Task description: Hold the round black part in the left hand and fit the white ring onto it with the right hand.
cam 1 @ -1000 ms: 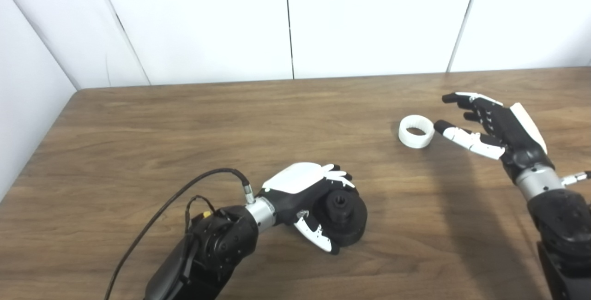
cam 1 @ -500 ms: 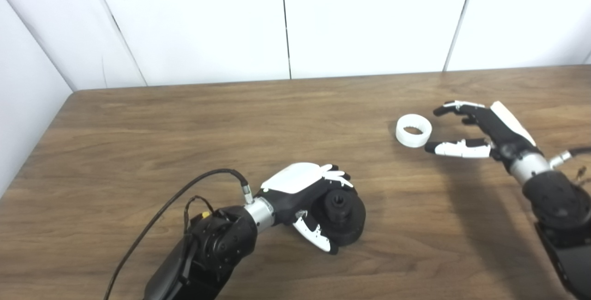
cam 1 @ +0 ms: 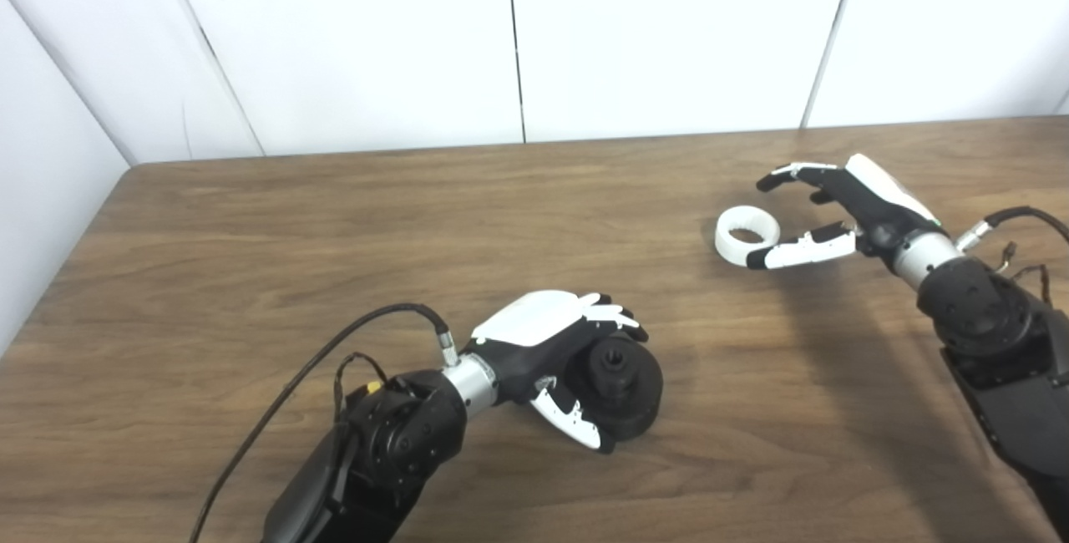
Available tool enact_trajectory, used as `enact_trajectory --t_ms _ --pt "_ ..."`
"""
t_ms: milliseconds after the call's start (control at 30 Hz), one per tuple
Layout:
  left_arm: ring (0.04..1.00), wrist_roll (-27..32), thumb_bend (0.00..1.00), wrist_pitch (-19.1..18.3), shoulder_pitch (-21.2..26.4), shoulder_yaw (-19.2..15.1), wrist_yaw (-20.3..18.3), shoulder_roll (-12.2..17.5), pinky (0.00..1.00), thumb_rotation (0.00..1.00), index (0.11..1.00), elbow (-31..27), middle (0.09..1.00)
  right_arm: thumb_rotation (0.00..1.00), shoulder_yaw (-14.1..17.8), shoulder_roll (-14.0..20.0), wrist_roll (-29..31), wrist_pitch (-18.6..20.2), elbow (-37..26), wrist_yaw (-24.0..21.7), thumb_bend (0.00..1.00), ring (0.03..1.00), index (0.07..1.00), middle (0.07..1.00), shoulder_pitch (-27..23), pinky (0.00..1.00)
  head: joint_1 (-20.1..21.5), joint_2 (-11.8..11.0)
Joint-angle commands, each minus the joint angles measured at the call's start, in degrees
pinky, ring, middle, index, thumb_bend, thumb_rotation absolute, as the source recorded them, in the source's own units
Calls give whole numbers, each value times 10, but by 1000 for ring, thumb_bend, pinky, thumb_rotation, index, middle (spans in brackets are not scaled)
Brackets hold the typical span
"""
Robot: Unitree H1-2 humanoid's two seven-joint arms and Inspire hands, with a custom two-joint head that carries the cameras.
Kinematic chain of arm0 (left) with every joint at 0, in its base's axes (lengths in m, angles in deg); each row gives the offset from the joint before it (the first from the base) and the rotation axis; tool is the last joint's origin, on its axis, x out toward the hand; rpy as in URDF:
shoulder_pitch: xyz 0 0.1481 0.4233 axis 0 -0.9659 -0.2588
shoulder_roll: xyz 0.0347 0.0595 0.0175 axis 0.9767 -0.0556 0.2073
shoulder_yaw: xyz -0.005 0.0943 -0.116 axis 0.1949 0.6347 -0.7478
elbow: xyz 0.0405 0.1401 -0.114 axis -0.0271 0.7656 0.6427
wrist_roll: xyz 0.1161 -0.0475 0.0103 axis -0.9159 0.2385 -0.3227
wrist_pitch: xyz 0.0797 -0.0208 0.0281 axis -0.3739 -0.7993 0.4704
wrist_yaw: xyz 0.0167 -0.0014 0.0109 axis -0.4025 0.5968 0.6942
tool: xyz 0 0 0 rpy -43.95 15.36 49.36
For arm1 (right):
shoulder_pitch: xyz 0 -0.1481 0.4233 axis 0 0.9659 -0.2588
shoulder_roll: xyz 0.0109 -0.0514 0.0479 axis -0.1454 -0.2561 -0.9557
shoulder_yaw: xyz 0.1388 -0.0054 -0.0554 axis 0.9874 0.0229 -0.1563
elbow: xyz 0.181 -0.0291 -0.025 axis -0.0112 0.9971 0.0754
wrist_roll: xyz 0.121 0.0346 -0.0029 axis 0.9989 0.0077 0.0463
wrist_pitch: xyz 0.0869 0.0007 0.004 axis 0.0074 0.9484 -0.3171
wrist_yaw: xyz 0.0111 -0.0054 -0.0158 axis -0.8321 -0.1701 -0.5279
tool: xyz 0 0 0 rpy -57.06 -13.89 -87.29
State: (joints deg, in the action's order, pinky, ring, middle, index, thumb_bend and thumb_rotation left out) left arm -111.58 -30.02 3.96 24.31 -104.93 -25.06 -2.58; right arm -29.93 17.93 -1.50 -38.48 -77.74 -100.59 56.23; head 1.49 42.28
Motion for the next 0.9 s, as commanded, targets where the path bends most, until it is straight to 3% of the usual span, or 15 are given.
enact_trajectory --t_ms 0,233,867 --pt "1000 3 987 -1 21 -9 3 1 938 186 842 -5 944 346 -3 5 -12 -11 -2 0 967 955 769 906 -38 864 1 0" --pt "999 1 988 -4 21 -11 2 3 934 176 847 -5 940 354 -24 5 -34 -21 36 -9 948 938 770 890 -61 832 0 1" --pt "991 -4 971 -6 17 -17 9 5 908 180 847 3 941 327 -19 -6 -17 -59 91 -12 936 923 754 869 -75 842 -3 1"
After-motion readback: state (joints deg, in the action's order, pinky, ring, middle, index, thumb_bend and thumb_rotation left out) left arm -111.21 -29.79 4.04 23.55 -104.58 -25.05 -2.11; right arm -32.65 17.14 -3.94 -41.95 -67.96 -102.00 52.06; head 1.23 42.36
